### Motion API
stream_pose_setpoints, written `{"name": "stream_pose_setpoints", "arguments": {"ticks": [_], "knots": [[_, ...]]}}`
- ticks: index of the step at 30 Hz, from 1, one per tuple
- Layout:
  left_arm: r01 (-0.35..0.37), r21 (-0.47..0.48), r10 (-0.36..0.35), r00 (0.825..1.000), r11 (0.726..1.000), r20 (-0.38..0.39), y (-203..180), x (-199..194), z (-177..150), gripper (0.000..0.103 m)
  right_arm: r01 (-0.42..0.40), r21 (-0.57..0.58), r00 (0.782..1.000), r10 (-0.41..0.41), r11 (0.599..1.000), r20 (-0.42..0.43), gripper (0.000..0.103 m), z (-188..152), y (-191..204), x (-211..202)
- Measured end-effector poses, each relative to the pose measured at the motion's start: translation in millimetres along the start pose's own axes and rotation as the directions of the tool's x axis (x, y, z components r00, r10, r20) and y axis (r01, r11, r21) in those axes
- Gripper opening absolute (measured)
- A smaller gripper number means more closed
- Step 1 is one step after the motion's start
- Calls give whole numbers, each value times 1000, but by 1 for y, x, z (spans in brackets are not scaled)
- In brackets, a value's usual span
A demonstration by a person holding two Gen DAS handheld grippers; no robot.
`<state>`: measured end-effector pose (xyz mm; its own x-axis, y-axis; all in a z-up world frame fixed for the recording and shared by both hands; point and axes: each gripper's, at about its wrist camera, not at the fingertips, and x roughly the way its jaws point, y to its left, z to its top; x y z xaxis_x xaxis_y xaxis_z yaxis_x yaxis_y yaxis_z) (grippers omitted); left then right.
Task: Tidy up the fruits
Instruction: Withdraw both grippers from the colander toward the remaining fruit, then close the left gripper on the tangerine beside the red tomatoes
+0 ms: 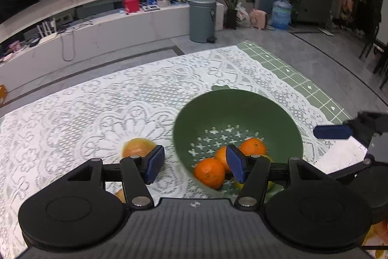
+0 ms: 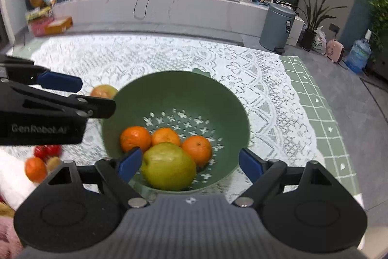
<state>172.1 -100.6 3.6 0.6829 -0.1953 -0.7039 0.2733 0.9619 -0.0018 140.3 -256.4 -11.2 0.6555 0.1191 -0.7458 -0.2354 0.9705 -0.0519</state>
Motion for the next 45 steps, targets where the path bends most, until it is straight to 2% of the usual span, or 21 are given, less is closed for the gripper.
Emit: {"name": "stream_pose_setpoints", "arguments": {"ticks": [9,16,20,33,36,39,45], "knots": [[-63,7,63,997,998,35,16,-37,-21,69,-72,141,993,58,987,101,84,-26,21,-20],[-74,0,74,996,997,41,29,-63,-42,69,-108,180,986,83,978,143,84,-37,43,-26],[-67,-33,68,997,997,31,44,-73,-56,69,-105,160,983,79,982,164,92,-43,57,-26],[9,-114,-6,1000,993,22,83,-73,-101,69,-119,70,982,106,990,157,94,-54,101,-9],[26,-121,-25,1000,992,7,85,-67,-109,69,-96,37,984,89,995,153,93,-57,110,-4],[34,-119,-37,999,992,-24,85,-58,-117,69,-72,25,986,67,997,152,85,-58,113,0],[49,-131,-60,995,990,-81,87,-40,-130,69,-107,67,985,96,992,146,74,-59,107,6]]}}
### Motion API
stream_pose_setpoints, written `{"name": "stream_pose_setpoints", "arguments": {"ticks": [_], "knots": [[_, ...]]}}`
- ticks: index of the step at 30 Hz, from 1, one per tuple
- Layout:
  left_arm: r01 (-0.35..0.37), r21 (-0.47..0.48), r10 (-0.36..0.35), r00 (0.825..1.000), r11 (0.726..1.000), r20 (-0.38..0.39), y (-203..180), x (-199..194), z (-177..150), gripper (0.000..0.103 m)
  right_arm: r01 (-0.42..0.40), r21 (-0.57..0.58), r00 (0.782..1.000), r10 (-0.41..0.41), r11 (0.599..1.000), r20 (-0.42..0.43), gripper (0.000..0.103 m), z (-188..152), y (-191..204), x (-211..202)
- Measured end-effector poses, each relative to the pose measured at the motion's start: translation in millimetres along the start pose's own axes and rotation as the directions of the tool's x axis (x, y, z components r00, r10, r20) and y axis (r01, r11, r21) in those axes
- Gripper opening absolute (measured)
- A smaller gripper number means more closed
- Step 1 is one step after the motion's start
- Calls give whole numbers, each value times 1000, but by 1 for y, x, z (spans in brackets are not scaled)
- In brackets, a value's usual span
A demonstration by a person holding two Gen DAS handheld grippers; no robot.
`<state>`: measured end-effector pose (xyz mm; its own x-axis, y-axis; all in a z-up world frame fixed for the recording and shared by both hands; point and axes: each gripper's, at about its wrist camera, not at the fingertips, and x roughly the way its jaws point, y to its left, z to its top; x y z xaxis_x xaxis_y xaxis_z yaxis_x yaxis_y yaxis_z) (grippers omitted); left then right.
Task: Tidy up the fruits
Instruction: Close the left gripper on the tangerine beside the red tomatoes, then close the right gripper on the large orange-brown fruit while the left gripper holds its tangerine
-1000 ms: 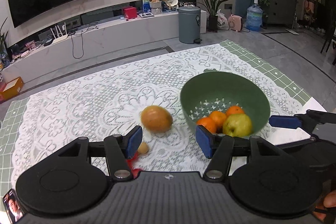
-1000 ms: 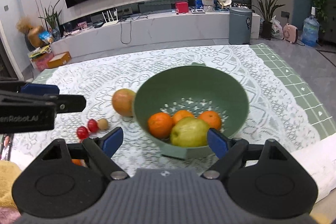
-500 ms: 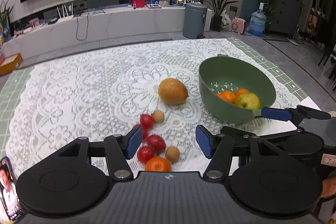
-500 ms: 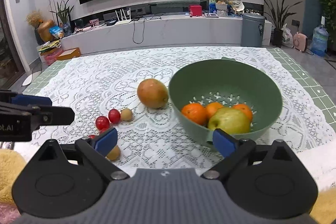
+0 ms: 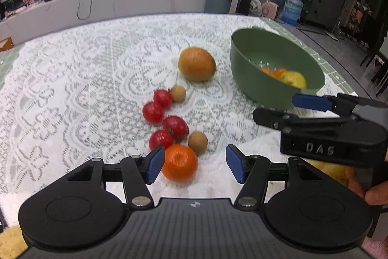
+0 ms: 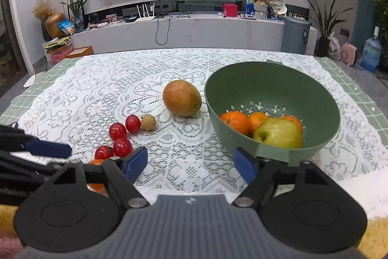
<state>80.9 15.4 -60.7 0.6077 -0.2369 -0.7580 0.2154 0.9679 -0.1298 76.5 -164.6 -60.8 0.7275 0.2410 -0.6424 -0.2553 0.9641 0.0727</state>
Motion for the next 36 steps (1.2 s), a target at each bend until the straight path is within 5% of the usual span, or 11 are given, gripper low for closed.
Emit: {"name": "stream_pose_setpoints", "arguments": {"ticks": [17,24,36], "knots": [[-51,-42,46,993,998,-106,13,43,-11,53,-36,-66,999,33,997,-35,67,-2,11,16],[-34,-41,31,996,999,-85,14,39,-10,49,-67,-67,997,64,996,-42,56,-1,12,21],[-24,-116,26,999,993,19,30,14,14,49,-91,-121,995,95,988,22,53,14,22,26]]}}
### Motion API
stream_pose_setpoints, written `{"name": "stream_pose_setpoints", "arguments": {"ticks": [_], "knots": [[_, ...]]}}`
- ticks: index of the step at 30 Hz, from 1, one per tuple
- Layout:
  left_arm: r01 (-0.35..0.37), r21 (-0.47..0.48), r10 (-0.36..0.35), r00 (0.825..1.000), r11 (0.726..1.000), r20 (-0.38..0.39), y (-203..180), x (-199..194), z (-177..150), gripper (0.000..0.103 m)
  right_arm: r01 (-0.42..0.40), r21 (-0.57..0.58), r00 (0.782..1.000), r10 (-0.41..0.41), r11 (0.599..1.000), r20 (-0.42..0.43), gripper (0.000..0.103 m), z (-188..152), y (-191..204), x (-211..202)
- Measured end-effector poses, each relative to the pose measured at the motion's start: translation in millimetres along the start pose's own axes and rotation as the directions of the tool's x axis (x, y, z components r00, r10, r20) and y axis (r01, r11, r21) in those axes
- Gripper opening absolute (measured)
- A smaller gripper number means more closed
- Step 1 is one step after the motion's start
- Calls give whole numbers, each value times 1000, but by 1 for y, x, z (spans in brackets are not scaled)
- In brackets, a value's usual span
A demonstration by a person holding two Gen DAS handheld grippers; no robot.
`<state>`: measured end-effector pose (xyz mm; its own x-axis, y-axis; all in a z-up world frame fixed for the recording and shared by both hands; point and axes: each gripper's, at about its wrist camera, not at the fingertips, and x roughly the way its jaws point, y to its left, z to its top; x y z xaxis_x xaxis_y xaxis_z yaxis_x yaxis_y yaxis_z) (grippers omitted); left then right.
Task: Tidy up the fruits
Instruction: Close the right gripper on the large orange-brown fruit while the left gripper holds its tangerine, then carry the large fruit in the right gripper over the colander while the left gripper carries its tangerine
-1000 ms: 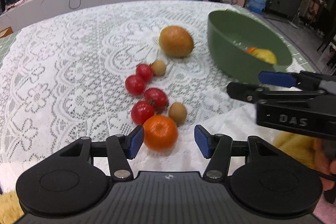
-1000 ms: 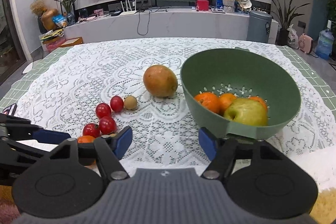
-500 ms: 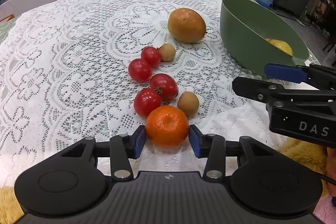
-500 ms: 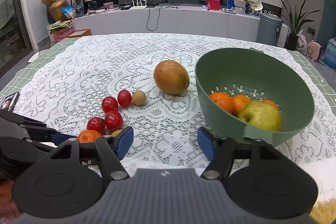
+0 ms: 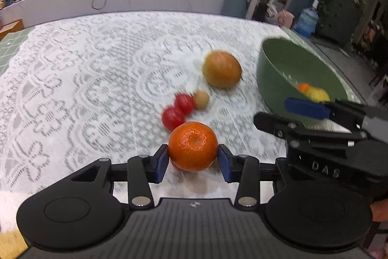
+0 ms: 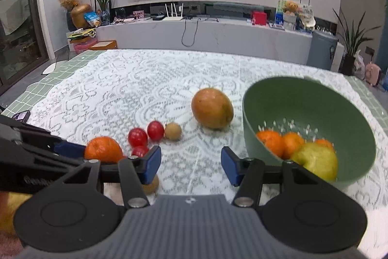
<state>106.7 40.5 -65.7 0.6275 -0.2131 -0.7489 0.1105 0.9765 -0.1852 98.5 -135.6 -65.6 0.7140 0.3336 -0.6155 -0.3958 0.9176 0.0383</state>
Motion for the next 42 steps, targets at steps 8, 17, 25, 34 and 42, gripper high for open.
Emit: {"name": "stream_pose_setpoints", "arguments": {"ticks": [8,17,25,34,42], "knots": [[-28,-31,29,999,999,35,12,8,41,49,90,-221,996,-82,971,45,53,26,18,18],[-35,-46,39,995,998,87,23,35,58,49,106,-358,993,-121,928,-19,55,56,21,69],[-33,-69,40,995,997,91,41,50,55,49,114,-443,977,-182,889,-114,57,69,22,112],[-61,-81,67,995,995,71,48,59,52,49,92,-494,954,-219,865,-205,60,71,26,139],[-57,-111,64,996,992,61,53,61,53,49,90,-496,935,-244,864,-256,60,72,27,155]]}}
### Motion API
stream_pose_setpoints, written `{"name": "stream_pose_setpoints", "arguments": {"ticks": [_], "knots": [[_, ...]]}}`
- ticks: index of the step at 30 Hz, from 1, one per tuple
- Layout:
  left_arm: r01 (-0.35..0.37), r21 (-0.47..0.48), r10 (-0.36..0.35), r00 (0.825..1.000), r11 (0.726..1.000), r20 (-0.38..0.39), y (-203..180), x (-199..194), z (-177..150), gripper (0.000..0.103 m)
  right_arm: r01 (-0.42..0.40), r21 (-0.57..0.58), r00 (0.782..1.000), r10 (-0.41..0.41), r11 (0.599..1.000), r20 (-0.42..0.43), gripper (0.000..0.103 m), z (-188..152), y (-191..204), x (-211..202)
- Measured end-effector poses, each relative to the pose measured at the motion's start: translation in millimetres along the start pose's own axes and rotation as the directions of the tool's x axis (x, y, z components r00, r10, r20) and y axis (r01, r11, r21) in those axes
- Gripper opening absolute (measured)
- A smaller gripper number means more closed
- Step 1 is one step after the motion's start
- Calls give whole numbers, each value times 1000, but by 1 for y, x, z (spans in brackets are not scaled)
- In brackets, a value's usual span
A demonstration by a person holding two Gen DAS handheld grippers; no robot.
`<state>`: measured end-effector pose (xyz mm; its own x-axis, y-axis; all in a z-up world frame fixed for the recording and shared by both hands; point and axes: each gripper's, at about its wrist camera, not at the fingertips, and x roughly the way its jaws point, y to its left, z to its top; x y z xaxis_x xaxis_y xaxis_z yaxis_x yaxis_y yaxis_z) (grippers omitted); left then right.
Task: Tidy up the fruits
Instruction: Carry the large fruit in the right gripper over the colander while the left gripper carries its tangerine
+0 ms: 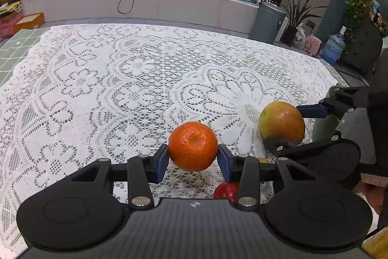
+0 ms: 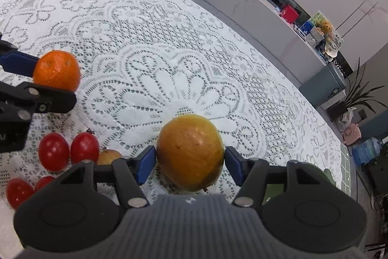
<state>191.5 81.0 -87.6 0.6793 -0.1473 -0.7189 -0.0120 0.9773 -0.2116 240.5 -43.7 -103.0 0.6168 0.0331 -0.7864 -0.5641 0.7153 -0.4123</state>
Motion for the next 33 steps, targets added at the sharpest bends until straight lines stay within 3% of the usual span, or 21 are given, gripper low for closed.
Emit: {"name": "stream_pose_setpoints", "arguments": {"ticks": [10,18,26,33], "knots": [[12,0,-12,1000,1000,4,-1,-3,1,49,14,3,1000,-14,1000,-14,59,0,1,2],[16,26,-17,999,1000,45,-7,-12,2,49,53,-4,995,-53,999,86,59,3,1,-30],[19,69,-27,994,997,103,-21,-30,7,49,5,117,988,-22,993,151,59,-4,-27,-76],[99,125,-114,987,987,117,-48,-49,12,49,-22,217,987,-14,976,162,59,-33,-55,-108]]}}
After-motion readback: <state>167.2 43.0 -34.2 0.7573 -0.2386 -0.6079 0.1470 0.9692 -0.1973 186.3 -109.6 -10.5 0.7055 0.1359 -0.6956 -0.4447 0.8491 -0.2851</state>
